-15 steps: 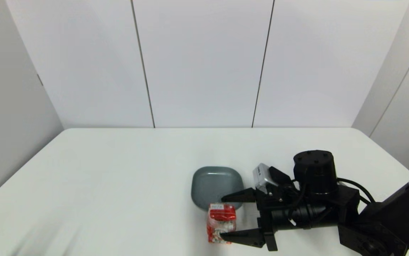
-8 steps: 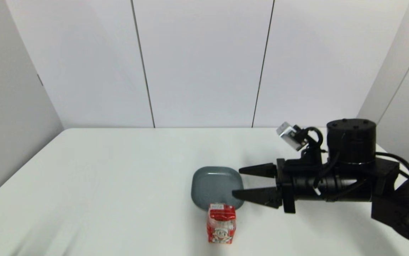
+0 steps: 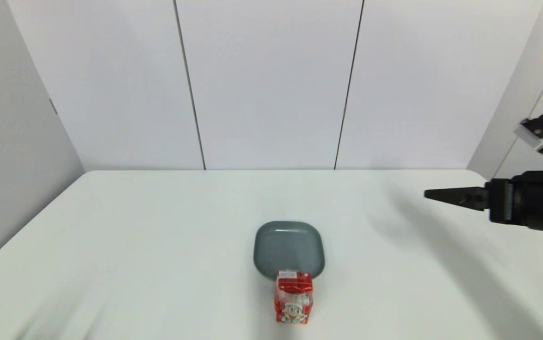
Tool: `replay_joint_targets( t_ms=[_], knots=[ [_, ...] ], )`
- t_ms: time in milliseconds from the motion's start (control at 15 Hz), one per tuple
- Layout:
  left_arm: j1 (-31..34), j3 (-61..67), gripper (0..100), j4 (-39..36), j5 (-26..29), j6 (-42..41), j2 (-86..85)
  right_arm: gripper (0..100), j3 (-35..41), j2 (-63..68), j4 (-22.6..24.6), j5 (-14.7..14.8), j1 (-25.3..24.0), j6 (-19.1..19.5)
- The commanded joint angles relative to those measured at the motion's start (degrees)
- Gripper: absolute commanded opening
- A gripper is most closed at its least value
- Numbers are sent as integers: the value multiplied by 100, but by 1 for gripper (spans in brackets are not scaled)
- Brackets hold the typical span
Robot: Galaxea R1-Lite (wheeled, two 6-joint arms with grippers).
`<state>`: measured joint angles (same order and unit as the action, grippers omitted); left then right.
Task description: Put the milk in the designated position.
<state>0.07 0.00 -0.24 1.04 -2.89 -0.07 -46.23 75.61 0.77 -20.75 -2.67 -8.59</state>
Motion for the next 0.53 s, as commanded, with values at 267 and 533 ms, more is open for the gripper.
replay_joint_targets(
  t_ms=[267, 533],
  knots=[
    [1, 0, 100, -11, 2, -1, 7, 100, 1696, -3896, 389, 589, 443, 394],
    [1, 0, 100, -11, 2, -1, 7, 100, 2988, -5363, 987, 607, 346, 165]
  ],
)
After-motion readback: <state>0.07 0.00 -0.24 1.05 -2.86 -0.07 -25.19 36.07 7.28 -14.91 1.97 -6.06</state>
